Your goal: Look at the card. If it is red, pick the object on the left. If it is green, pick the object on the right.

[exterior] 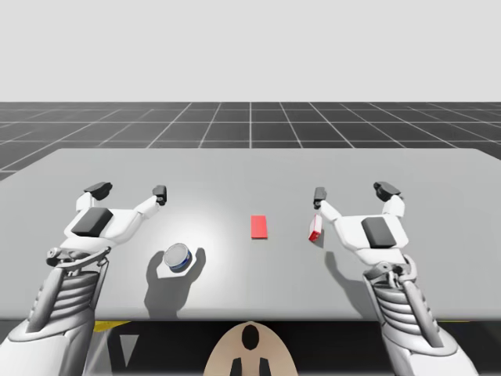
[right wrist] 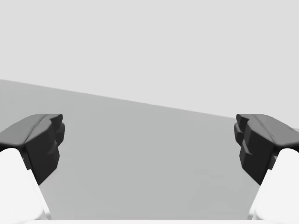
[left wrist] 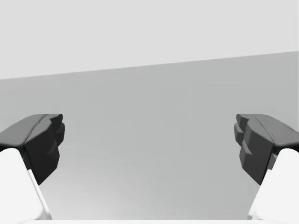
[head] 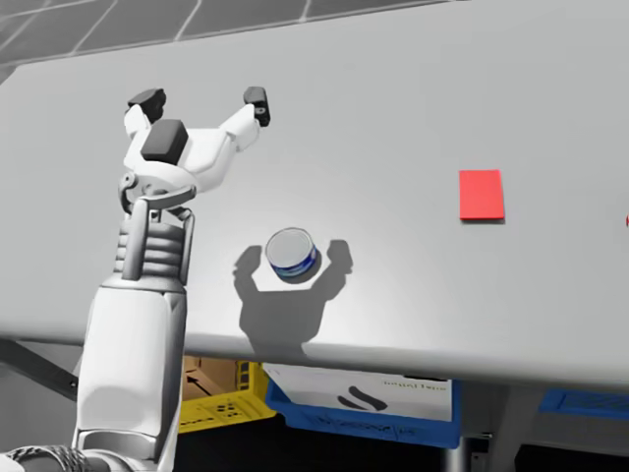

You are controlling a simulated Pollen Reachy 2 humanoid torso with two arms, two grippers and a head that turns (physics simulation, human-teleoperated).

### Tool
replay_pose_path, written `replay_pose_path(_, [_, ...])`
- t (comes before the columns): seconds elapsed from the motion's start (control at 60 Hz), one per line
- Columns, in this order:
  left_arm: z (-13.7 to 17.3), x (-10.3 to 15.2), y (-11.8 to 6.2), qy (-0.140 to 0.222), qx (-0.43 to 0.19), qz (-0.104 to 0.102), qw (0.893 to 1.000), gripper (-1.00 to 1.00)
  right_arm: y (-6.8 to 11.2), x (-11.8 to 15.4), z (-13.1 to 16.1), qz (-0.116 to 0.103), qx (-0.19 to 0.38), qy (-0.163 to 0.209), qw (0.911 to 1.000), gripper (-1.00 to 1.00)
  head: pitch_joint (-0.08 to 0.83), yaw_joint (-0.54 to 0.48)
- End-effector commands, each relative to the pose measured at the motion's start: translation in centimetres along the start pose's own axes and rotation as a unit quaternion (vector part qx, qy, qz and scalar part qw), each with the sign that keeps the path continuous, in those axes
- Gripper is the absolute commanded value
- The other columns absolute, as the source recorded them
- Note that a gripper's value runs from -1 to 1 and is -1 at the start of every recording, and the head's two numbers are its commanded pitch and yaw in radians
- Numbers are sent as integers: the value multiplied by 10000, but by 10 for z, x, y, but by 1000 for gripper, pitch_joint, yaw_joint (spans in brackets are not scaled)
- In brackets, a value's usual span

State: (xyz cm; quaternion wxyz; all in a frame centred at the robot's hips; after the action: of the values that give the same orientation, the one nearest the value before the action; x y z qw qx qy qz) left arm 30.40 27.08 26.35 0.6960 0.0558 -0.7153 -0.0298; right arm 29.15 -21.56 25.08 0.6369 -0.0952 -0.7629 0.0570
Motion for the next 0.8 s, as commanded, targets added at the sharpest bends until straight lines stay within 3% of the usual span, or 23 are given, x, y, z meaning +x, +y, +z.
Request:
replay_pose_path(0.017, [-1, 0, 1, 27, 15, 34, 10000, -1000, 4, -2, 1, -74, 51, 47, 9999, -1000, 765, 332])
replay_pose_path(0.2, [1, 0, -4, 92, -29, 26, 9999, -1000, 6, -3, 1, -68, 88, 58, 9999, -1000, 761, 350])
replay_pose_path(0.233, [3, 2, -8, 245, -21, 143, 9996, -1000, 6, -4, 0, -52, 77, 47, 9999, -1000, 758, 349])
replay_pose_path(0.3, [6, 6, -12, 310, 284, 154, 9990, -1000, 6, -5, -1, -64, 62, 64, 9999, -1000, 748, 348])
replay_pose_path(0.367, [19, 11, -10, 375, -17, 286, 9989, -1000, 6, -7, -2, -86, 61, 109, 9999, -1000, 745, 347])
replay_pose_path(0.417, [28, 12, -10, 322, -40, 262, 9991, -1000, 6, -8, -2, -89, 73, 124, 9999, -1000, 745, 349])
replay_pose_path(0.45, [37, 10, -11, 229, -128, 499, 9984, -1000, 7, -9, -2, -95, 78, 131, 9998, -1000, 742, 352])
replay_pose_path(0.667, [82, -5, -6, 567, -458, 389, 9966, -1000, 8, -10, -3, -125, 118, 163, 9997, -1000, 740, 364])
replay_pose_path(0.8, [107, -31, -6, 886, -619, 400, 9933, -1000, 9, -10, -3, -142, 128, 177, 9997, -1000, 737, 367])
